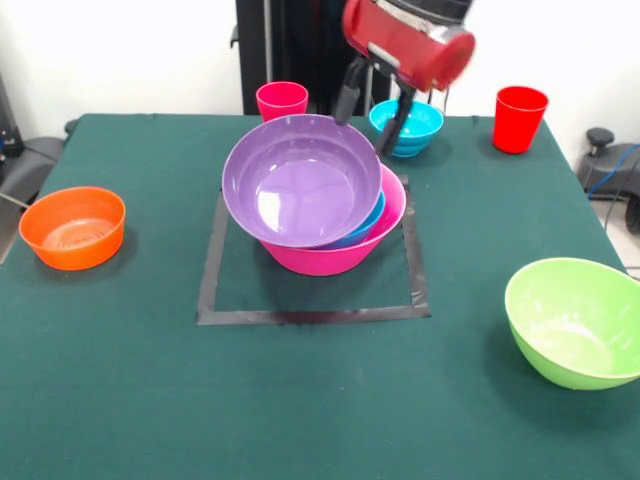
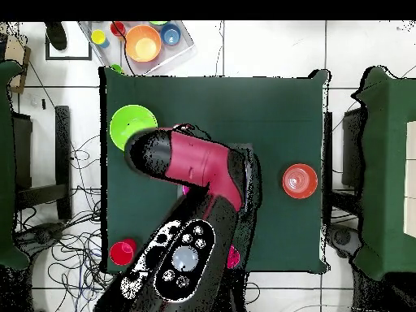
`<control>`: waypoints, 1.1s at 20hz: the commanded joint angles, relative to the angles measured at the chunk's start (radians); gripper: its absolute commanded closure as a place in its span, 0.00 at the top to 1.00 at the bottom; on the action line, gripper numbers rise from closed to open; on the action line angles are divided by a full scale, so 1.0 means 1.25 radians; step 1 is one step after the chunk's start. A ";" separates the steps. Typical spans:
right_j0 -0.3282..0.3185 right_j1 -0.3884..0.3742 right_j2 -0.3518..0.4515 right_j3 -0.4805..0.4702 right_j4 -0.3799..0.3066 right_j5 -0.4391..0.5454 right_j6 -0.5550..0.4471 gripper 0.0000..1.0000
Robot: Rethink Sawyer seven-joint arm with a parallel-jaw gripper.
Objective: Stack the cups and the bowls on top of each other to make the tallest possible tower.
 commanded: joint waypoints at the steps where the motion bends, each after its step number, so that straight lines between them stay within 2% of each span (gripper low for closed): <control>1: 0.026 -0.181 0.112 0.279 -0.009 0.026 0.001 1.00; 3: 0.027 -0.235 0.103 0.303 -0.012 0.084 -0.020 1.00; 8: -0.012 -0.337 0.095 0.386 -0.015 0.127 -0.067 1.00; 11: -0.041 -0.367 0.074 0.433 -0.034 0.089 -0.082 1.00; 15: -0.100 -0.386 0.098 0.532 -0.022 -0.022 -0.087 1.00; 19: -0.195 -0.367 0.198 0.638 -0.020 -0.216 -0.089 1.00; 22: -0.253 -0.338 0.269 0.681 -0.041 -0.319 -0.056 1.00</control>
